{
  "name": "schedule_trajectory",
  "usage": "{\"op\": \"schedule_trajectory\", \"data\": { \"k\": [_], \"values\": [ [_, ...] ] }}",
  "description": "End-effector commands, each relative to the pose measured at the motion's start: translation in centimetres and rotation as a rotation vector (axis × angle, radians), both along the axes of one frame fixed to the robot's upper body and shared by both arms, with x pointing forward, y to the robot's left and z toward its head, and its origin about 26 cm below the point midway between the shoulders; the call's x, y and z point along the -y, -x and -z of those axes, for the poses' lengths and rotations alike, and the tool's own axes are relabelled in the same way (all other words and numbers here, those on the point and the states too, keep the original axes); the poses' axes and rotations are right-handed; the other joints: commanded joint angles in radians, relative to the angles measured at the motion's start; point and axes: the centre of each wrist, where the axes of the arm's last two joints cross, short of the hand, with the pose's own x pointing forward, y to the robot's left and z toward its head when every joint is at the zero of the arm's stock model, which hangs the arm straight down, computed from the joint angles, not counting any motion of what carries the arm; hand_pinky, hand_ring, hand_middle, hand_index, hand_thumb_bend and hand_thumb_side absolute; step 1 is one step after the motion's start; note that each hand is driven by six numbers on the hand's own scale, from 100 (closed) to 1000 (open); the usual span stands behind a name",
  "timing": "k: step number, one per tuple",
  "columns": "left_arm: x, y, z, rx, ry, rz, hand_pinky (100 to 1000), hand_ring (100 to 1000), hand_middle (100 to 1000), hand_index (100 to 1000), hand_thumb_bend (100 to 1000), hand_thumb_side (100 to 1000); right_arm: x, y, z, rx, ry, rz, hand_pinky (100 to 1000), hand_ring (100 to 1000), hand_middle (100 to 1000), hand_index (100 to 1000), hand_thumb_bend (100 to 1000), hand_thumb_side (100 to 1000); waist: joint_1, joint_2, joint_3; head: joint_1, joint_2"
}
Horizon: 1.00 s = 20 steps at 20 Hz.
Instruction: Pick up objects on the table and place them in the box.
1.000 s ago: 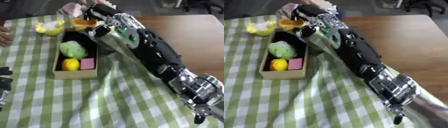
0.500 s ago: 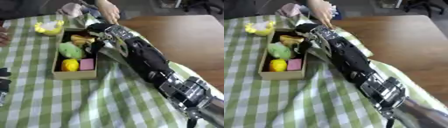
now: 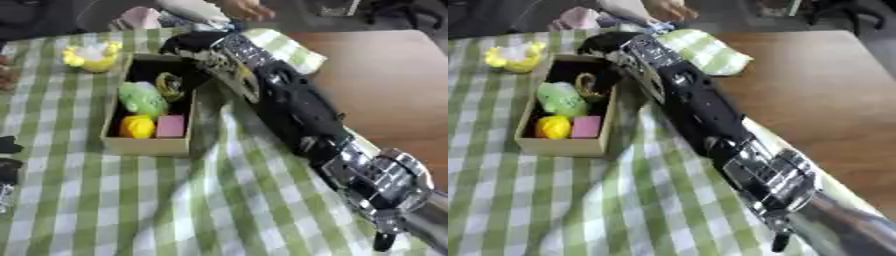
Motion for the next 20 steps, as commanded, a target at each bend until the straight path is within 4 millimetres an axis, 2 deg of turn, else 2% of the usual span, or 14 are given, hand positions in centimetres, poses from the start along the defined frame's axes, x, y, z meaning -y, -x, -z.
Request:
{"op": "schedule_trajectory", "data": {
  "k": [1, 6, 10, 13, 18, 20],
  "values": [
    [-0.4, 0.2, -0.8, 0.029, -0.012, -0.006, 782, 728, 753, 886, 100, 667, 1.8, 0.7, -4.5, 0.095, -0.073, -0.003, 925, 945, 1000, 1000, 100, 572, -0.011, -0.037, -0.005, 0.009, -0.010],
    [-0.6, 0.2, -0.7, 0.026, -0.015, -0.019, 782, 729, 753, 886, 100, 668, 5.0, 1.7, -7.4, 0.163, -0.172, 0.039, 908, 929, 992, 1000, 100, 464, -0.012, -0.040, -0.020, 0.026, -0.009],
    [-0.8, 0.3, -0.8, 0.030, -0.016, -0.034, 782, 729, 753, 886, 100, 673, 7.9, 2.5, -8.1, 0.210, -0.232, 0.086, 880, 903, 961, 1000, 100, 310, -0.009, -0.041, -0.033, 0.042, -0.010],
    [-1.1, 0.2, -1.0, 0.045, -0.021, -0.052, 781, 729, 753, 885, 100, 662, 10.1, 3.3, -7.9, 0.246, -0.299, 0.111, 834, 858, 916, 1000, 100, 142, -0.002, -0.040, -0.044, 0.057, -0.011],
    [-2.7, -0.1, -2.6, 0.111, -0.060, -0.122, 779, 732, 754, 883, 100, 617, 12.9, 6.4, -6.6, 0.367, -0.459, 0.091, 756, 773, 831, 969, 100, 139, 0.010, -0.040, -0.068, 0.082, -0.009],
    [-3.5, -0.3, -3.5, 0.144, -0.077, -0.159, 778, 734, 755, 882, 100, 593, 13.5, 7.9, -5.8, 0.407, -0.528, 0.080, 717, 732, 786, 930, 100, 172, 0.014, -0.040, -0.082, 0.091, -0.008]
  ]
}}
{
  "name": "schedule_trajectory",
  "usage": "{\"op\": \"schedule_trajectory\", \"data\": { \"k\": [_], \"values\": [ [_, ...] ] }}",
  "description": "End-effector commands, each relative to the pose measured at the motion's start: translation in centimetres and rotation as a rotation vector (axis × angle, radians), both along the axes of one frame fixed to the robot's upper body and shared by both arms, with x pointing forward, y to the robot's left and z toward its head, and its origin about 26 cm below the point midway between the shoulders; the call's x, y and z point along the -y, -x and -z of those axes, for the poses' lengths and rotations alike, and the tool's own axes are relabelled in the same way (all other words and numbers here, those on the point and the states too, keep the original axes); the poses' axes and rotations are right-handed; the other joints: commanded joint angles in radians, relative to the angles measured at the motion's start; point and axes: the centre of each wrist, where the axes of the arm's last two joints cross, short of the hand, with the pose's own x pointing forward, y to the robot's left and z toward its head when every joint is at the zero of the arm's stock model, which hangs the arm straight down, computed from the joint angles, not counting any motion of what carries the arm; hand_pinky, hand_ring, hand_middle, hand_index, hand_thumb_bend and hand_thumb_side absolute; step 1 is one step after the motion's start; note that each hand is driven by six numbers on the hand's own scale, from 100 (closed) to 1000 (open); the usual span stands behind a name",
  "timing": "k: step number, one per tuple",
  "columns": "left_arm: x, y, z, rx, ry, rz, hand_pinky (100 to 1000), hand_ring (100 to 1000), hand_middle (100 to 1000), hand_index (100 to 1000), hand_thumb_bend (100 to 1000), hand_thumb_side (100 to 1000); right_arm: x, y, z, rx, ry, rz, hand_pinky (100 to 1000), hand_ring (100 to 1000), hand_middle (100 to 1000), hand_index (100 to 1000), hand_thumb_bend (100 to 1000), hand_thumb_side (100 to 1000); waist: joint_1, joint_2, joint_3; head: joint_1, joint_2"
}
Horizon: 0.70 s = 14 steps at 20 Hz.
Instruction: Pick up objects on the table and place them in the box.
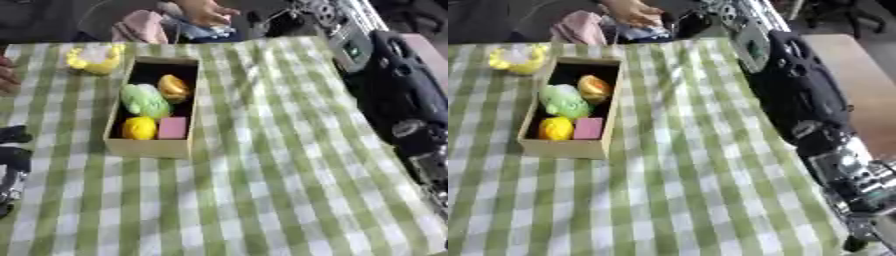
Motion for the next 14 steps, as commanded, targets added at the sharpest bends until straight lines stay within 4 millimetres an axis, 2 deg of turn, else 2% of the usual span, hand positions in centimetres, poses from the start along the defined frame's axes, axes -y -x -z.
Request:
{"op": "schedule_trajectory", "data": {
  "k": [1, 3, 8, 14],
  "values": [
    [-1.5, 0.0, -2.4, 0.082, -0.049, -0.061, 777, 735, 756, 882, 100, 579, 1.1, 2.7, -1.8, 0.143, -0.093, -0.017, 701, 715, 763, 906, 100, 203, 0.018, -0.032, -0.012, 0.017, -0.006],
    [-2.4, -0.3, -3.7, 0.119, -0.070, -0.105, 777, 737, 759, 882, 100, 547, 1.4, 4.2, -0.4, 0.164, -0.172, -0.046, 678, 690, 736, 878, 100, 266, 0.023, -0.032, -0.032, 0.032, -0.005],
    [-4.4, -1.0, -6.5, 0.198, -0.147, -0.196, 777, 741, 764, 882, 100, 485, 2.2, 7.1, 2.7, 0.210, -0.368, -0.087, 635, 637, 668, 833, 100, 350, 0.033, -0.035, -0.085, 0.067, -0.001],
    [-6.7, -2.5, -9.1, 0.214, -0.314, -0.268, 784, 754, 778, 887, 152, 448, 2.8, 9.4, 6.1, 0.233, -0.548, -0.074, 613, 611, 627, 812, 100, 395, 0.040, -0.038, -0.154, 0.104, 0.000]
  ]
}}
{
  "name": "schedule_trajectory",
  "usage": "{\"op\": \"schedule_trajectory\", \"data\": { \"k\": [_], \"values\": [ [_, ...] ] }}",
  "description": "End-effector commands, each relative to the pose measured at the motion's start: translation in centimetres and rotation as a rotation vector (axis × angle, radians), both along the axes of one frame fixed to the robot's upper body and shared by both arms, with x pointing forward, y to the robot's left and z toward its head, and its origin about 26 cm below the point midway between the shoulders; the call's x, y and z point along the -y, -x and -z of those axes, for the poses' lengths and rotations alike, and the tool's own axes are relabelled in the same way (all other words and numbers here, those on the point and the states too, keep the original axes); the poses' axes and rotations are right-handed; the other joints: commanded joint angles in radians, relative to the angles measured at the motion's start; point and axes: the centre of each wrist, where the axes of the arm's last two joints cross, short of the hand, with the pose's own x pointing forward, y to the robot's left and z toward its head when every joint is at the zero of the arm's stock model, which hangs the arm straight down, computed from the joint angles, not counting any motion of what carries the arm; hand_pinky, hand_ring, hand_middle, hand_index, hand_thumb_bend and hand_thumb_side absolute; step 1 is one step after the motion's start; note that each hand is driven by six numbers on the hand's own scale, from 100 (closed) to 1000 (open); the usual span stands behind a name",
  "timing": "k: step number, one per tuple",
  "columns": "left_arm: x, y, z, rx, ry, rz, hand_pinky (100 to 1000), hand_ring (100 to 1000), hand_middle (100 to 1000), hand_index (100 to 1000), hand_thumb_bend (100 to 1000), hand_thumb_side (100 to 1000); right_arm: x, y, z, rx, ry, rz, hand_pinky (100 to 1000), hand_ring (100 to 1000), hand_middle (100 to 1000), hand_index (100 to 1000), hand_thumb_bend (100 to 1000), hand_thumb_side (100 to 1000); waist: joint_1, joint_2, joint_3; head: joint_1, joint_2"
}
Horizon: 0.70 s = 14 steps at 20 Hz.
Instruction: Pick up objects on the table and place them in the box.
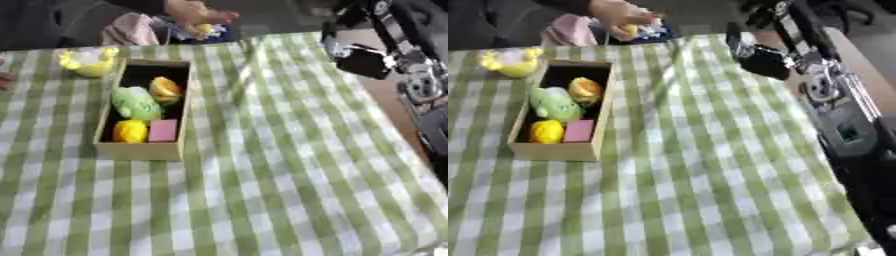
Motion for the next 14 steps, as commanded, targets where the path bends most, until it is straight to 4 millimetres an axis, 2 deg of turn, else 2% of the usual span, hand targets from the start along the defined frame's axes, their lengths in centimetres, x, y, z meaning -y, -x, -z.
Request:
{"op": "schedule_trajectory", "data": {
  "k": [1, 6, 7, 14],
  "values": [
    [-1.7, -0.7, -2.1, 0.001, -0.118, -0.062, 785, 758, 781, 888, 166, 443, 0.1, 1.1, -0.5, 0.061, -0.068, -0.004, 610, 608, 622, 810, 100, 406, 0.014, -0.035, -0.017, 0.021, 0.000],
    [-4.3, -3.3, -3.4, -0.099, -0.287, -0.168, 794, 777, 800, 891, 250, 408, -0.1, 2.0, 1.8, 0.034, -0.160, -0.016, 596, 593, 603, 794, 100, 423, 0.017, -0.043, -0.083, 0.063, 0.003],
    [-4.8, -3.9, -3.5, -0.120, -0.321, -0.194, 792, 777, 802, 891, 245, 408, -0.1, 2.1, 2.1, 0.034, -0.174, -0.020, 595, 590, 601, 792, 100, 429, 0.018, -0.044, -0.097, 0.073, 0.004],
    [-7.9, -7.0, -3.1, -0.233, -0.475, -0.347, 798, 790, 817, 896, 344, 392, -0.2, 3.0, 2.0, 0.089, -0.200, -0.030, 596, 581, 588, 777, 100, 437, 0.016, -0.050, -0.189, 0.164, 0.003]
  ]
}}
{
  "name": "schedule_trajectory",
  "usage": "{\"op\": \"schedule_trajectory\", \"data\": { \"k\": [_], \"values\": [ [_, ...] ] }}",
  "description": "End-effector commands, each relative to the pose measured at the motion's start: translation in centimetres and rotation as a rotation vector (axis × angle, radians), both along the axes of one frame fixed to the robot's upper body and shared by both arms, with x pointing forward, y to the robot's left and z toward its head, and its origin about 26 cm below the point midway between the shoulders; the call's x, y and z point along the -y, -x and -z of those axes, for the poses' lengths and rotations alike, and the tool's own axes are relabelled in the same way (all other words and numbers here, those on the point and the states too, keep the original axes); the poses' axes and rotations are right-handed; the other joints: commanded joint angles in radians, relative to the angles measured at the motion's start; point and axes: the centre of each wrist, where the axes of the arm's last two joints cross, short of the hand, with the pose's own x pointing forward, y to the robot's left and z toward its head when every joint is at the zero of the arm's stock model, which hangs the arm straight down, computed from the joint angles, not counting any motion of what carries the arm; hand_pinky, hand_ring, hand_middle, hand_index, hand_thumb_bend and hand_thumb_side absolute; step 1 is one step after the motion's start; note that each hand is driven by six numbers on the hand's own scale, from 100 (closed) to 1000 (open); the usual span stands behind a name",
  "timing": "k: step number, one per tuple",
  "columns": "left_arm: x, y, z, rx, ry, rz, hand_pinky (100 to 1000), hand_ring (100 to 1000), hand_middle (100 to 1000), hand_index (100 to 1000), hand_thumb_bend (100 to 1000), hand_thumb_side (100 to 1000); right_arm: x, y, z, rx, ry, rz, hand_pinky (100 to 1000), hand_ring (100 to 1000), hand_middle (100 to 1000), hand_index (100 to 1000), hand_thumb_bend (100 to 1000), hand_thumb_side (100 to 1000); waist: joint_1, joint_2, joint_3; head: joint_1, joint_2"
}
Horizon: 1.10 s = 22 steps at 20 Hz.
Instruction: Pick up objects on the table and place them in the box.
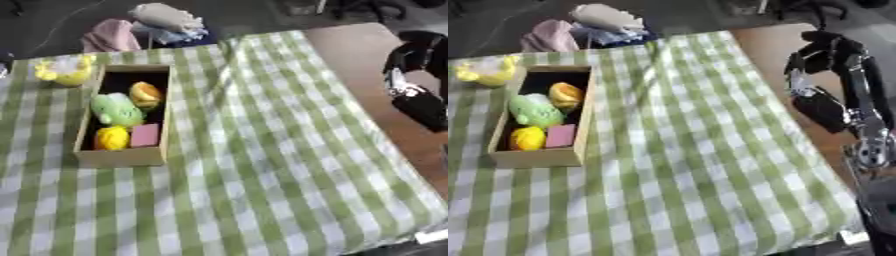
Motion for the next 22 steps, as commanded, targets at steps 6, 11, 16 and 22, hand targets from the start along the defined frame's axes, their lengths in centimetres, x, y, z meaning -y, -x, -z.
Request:
{"op": "schedule_trajectory", "data": {
  "k": [6, 11, 16, 22],
  "values": [
    [-4.6, -2.1, 0.7, -0.062, -0.141, -0.231, 803, 809, 838, 902, 402, 380, -0.1, 0.8, -1.8, 0.092, 0.011, -0.013, 596, 576, 581, 771, 100, 428, 0.003, -0.028, -0.087, 0.131, -0.019],
    [-6.7, -2.2, 1.7, -0.064, -0.191, -0.332, 818, 831, 857, 907, 470, 390, -0.5, 0.7, -2.1, 0.105, -0.010, -0.034, 592, 571, 573, 767, 100, 428, 0.003, -0.009, -0.152, 0.223, -0.050],
    [-8.2, -2.0, 2.8, -0.106, -0.197, -0.395, 813, 827, 855, 911, 516, 450, -0.8, 0.6, -2.1, 0.107, -0.027, -0.046, 587, 567, 567, 765, 100, 431, 0.011, 0.011, -0.190, 0.299, -0.076],
    [-9.1, -1.8, 3.9, -0.135, -0.208, -0.444, 809, 826, 857, 912, 570, 492, -1.1, 0.5, -2.1, 0.105, -0.043, -0.061, 583, 564, 563, 764, 100, 429, 0.027, 0.032, -0.213, 0.356, -0.099]
  ]
}}
